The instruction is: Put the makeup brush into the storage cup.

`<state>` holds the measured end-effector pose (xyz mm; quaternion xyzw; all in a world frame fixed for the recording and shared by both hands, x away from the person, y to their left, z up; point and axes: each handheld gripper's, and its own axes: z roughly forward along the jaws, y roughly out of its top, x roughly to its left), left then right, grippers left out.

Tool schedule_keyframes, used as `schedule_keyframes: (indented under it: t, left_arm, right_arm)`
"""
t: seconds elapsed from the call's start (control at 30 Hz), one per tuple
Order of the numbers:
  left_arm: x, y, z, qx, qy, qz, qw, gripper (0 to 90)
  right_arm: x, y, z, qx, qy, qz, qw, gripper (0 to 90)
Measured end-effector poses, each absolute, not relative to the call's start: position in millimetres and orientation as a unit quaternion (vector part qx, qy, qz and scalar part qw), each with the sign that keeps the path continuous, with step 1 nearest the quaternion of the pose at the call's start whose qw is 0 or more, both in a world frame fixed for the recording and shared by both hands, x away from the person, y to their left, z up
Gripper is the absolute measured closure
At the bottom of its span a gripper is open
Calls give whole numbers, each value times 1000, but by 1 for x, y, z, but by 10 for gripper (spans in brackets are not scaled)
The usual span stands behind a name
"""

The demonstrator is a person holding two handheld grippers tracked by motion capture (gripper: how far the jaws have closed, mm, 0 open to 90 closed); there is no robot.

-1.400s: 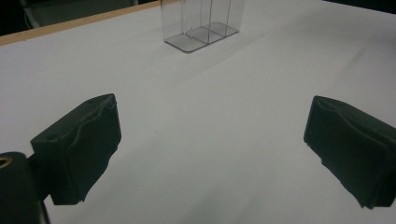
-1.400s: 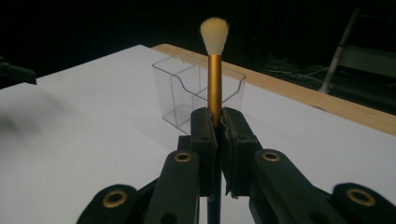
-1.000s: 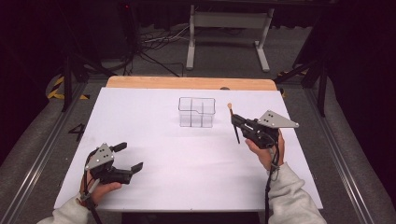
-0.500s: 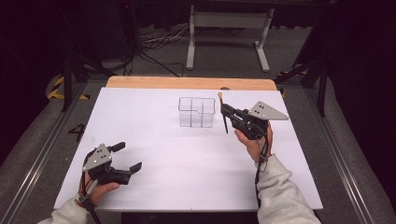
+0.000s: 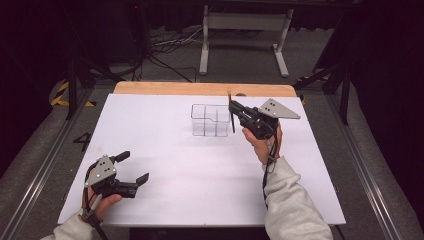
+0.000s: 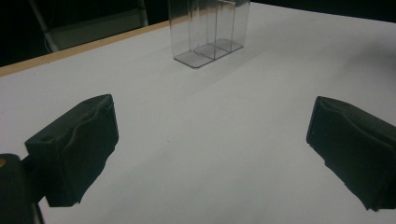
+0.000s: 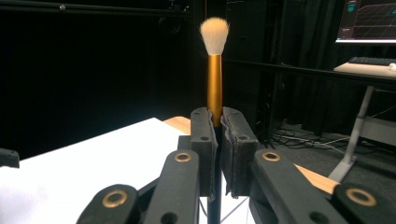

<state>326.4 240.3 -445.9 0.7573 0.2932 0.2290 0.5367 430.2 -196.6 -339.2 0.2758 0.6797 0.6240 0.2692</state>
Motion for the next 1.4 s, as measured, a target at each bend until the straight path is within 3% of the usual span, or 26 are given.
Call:
schedule_keyframes:
  t: [1.1,1.4]
  left_arm:
    - [326,247,-445,745,299,251,542,19]
    - [326,248,-445,745,300,250,541,22]
  right_arm:
    - [483,-147,-342,282,656,638,289,846]
    - [496,-141,-353,298,652,642,273,847]
